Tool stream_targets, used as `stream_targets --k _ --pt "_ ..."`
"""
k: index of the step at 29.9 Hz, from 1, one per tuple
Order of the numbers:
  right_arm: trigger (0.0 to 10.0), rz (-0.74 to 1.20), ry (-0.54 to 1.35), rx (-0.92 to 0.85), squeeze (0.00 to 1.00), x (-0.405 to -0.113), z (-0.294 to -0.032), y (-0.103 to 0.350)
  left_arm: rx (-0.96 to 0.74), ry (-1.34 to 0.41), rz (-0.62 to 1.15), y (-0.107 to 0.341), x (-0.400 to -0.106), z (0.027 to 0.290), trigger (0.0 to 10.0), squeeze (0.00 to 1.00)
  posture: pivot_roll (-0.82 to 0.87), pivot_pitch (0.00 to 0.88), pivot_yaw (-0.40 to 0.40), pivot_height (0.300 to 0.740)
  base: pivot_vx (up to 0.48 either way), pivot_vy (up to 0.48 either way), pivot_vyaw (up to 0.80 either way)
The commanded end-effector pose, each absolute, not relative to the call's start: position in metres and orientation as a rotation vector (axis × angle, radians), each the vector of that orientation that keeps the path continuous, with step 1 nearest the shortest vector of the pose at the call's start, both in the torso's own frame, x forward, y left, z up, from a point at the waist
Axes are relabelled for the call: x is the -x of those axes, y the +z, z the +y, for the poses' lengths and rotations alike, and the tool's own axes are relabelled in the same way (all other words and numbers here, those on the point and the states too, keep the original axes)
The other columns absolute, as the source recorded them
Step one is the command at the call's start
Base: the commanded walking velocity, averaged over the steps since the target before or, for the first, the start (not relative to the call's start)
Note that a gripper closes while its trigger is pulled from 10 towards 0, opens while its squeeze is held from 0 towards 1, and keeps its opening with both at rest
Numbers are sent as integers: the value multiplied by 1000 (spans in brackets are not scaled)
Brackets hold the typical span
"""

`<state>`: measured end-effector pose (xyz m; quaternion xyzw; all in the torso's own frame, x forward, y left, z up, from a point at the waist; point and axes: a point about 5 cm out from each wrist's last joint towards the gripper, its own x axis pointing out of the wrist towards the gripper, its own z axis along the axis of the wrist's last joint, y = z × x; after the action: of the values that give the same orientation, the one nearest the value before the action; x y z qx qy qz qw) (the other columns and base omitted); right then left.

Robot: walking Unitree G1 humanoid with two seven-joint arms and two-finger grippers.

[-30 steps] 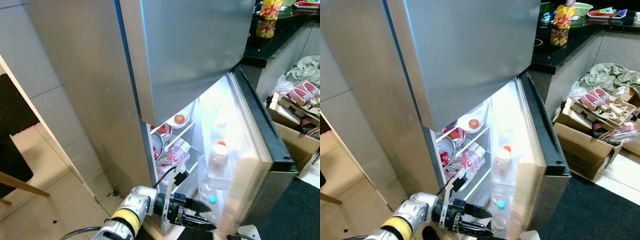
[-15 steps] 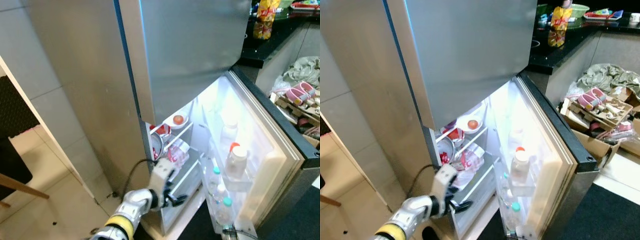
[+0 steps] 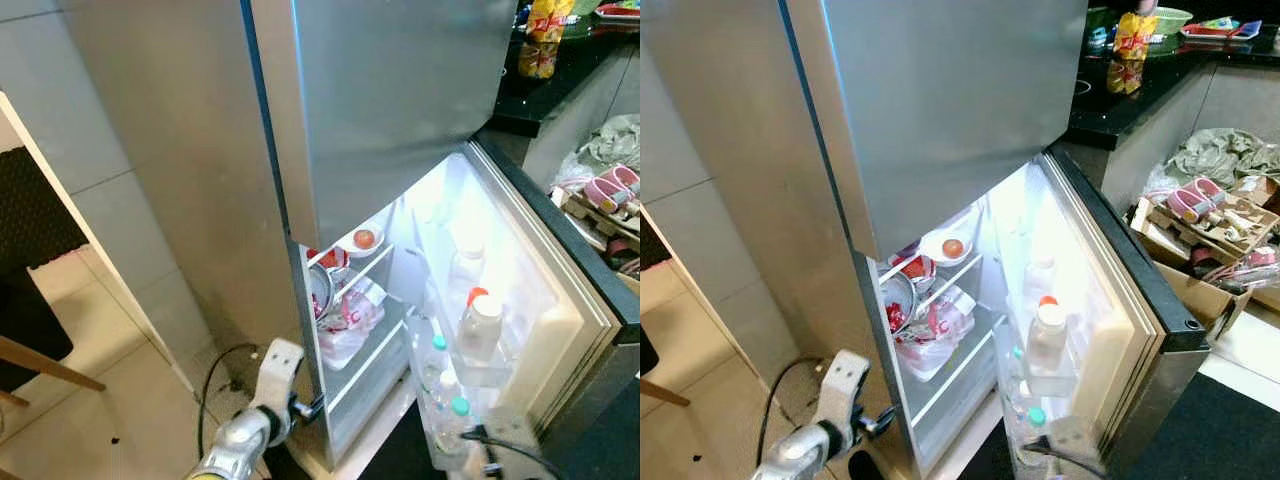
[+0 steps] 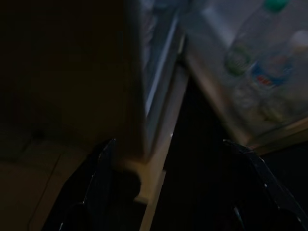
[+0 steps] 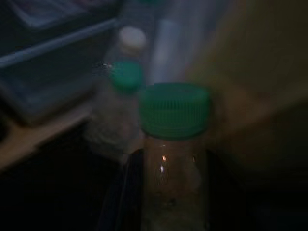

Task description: Restocking fridge

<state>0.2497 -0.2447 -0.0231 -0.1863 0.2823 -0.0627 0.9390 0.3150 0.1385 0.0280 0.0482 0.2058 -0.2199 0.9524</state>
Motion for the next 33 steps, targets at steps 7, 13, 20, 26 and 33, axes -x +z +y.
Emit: stream_targets --k 7,13,20,26,33 --pt "10000 585 -804 517 0 -215 -336 0 -111 -367 431 18 -305 158 10000 0 -36 121 82 740 0 0 0" --pt "10000 624 -980 514 0 -191 -359 1 -132 -322 436 17 -304 165 10000 0 -33 115 86 740 0 0 0" --pt "10000 711 -821 397 0 -185 -331 -26 -152 -286 447 16 -304 170 10000 0 -34 102 101 740 0 0 0" --pt "10000 716 -543 242 0 -203 -279 -44 -86 -233 484 7 -298 169 10000 0 -38 89 101 740 0 0 0" --pt "10000 685 -13 96 0 -225 -207 -52 25 -83 519 -1 -292 178 10000 0 -32 72 68 740 0 0 0"
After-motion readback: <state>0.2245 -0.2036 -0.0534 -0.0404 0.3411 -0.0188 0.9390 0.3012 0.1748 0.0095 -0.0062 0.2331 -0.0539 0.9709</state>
